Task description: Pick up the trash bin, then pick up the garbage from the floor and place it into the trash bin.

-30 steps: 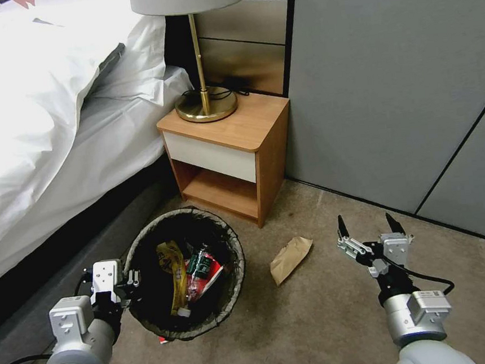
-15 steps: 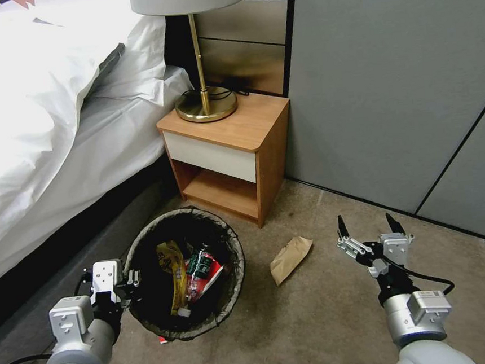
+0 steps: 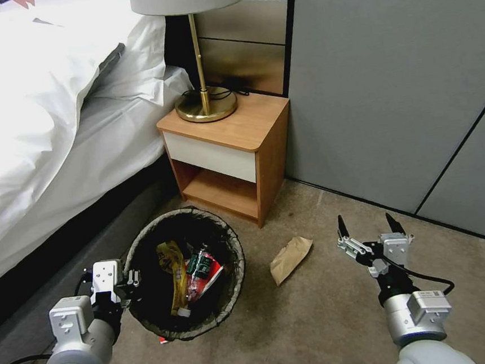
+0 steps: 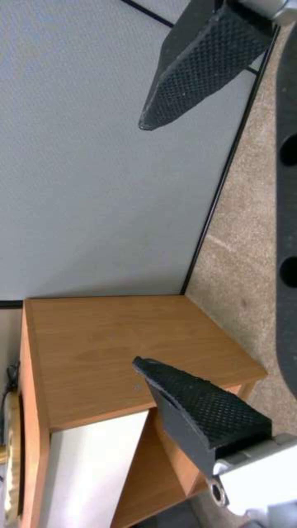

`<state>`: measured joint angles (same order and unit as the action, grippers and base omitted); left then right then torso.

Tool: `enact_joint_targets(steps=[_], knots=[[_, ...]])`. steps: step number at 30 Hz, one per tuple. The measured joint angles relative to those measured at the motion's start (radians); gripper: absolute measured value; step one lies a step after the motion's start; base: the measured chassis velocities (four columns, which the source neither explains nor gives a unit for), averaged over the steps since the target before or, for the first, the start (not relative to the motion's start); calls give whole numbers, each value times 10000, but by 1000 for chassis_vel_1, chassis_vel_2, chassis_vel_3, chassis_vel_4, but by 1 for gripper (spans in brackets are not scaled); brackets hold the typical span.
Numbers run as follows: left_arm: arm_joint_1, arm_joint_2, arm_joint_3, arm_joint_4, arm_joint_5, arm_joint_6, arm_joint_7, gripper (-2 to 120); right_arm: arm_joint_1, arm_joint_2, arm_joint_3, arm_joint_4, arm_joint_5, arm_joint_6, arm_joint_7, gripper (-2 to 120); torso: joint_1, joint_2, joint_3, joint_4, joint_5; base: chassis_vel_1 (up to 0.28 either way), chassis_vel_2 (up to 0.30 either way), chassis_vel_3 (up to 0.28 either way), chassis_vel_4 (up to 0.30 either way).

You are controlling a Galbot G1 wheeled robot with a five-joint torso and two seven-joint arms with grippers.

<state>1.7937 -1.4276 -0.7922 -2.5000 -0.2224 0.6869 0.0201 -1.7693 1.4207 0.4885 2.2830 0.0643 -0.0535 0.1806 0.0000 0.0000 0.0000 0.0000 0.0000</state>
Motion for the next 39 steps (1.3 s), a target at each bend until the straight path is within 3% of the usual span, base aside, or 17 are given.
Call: enact_joint_targets(steps=[9,15,19,30,39], knots=[[0,0,0,0,0,0,0,1,32,3,0,0,-1,-10,0,100,1,0,0,-1,0,0,0,0,0],[-1,0,0,0,-2,0,1,1,1953,182,-27,-390,-215,-1233,-95,100,1,0,1,7,2,0,0,0,0],[-1,0,0,0,0,0,2,1,2240,204,76,-431,-14,-1856,-122,100,0,0,1,0,0,0,0,0,0],[0,0,0,0,-1,0,1,1,2364,156,23,-574,109,-1966,-153,100,0,0,1,-1,0,0,0,0,0],[0,0,0,0,-1,0,1,1,3034,-219,-468,-1250,1623,-3373,290,100,-1,0,1,1,0,0,0,0,0]])
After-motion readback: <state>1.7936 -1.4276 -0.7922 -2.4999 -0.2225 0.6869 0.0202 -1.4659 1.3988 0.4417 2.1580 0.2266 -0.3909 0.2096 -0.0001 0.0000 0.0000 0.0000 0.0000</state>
